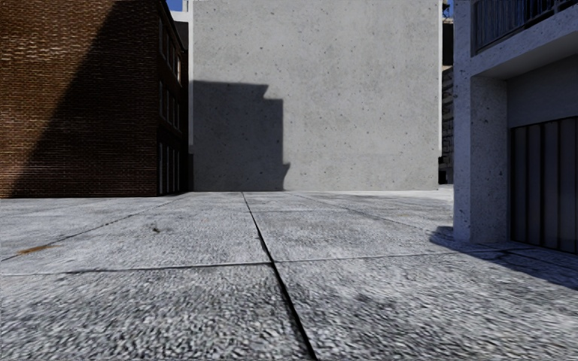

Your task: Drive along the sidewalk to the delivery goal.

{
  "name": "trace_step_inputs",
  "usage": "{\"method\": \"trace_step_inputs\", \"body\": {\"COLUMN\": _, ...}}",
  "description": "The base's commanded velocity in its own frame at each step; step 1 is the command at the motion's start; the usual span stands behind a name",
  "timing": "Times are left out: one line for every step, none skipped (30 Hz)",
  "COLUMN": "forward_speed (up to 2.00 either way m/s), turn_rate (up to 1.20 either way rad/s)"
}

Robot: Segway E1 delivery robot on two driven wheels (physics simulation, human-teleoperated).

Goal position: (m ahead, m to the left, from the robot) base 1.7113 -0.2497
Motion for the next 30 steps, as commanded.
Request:
{"method": "trace_step_inputs", "body": {"forward_speed": 1.61, "turn_rate": -0.24}}
{"method": "trace_step_inputs", "body": {"forward_speed": 1.61, "turn_rate": -0.24}}
{"method": "trace_step_inputs", "body": {"forward_speed": 1.61, "turn_rate": -0.24}}
{"method": "trace_step_inputs", "body": {"forward_speed": 1.61, "turn_rate": -0.24}}
{"method": "trace_step_inputs", "body": {"forward_speed": 1.61, "turn_rate": -0.24}}
{"method": "trace_step_inputs", "body": {"forward_speed": 1.61, "turn_rate": -0.24}}
{"method": "trace_step_inputs", "body": {"forward_speed": 1.61, "turn_rate": -0.18}}
{"method": "trace_step_inputs", "body": {"forward_speed": 1.60, "turn_rate": -0.05}}
{"method": "trace_step_inputs", "body": {"forward_speed": 1.60, "turn_rate": 0.00}}
{"method": "trace_step_inputs", "body": {"forward_speed": 1.60, "turn_rate": 0.00}}
{"method": "trace_step_inputs", "body": {"forward_speed": 1.60, "turn_rate": 0.00}}
{"method": "trace_step_inputs", "body": {"forward_speed": 1.60, "turn_rate": 0.00}}
{"method": "trace_step_inputs", "body": {"forward_speed": 1.60, "turn_rate": 0.00}}
{"method": "trace_step_inputs", "body": {"forward_speed": 1.60, "turn_rate": 0.00}}
{"method": "trace_step_inputs", "body": {"forward_speed": 1.60, "turn_rate": 0.00}}
{"method": "trace_step_inputs", "body": {"forward_speed": 1.60, "turn_rate": 0.00}}
{"method": "trace_step_inputs", "body": {"forward_speed": 1.59, "turn_rate": 0.00}}
{"method": "trace_step_inputs", "body": {"forward_speed": 1.59, "turn_rate": 0.00}}
{"method": "trace_step_inputs", "body": {"forward_speed": 1.56, "turn_rate": 0.00}}
{"method": "trace_step_inputs", "body": {"forward_speed": 1.51, "turn_rate": 0.00}}
{"method": "trace_step_inputs", "body": {"forward_speed": 1.48, "turn_rate": 0.00}}
{"method": "trace_step_inputs", "body": {"forward_speed": 1.48, "turn_rate": 0.00}}
{"method": "trace_step_inputs", "body": {"forward_speed": 1.47, "turn_rate": 0.00}}
{"method": "trace_step_inputs", "body": {"forward_speed": 1.47, "turn_rate": 0.00}}
{"method": "trace_step_inputs", "body": {"forward_speed": 1.47, "turn_rate": 0.00}}
{"method": "trace_step_inputs", "body": {"forward_speed": 1.47, "turn_rate": 0.00}}
{"method": "trace_step_inputs", "body": {"forward_speed": 1.47, "turn_rate": 0.00}}
{"method": "trace_step_inputs", "body": {"forward_speed": 1.47, "turn_rate": 0.00}}
{"method": "trace_step_inputs", "body": {"forward_speed": 1.41, "turn_rate": 0.00}}
{"method": "trace_step_inputs", "body": {"forward_speed": 1.23, "turn_rate": 0.00}}
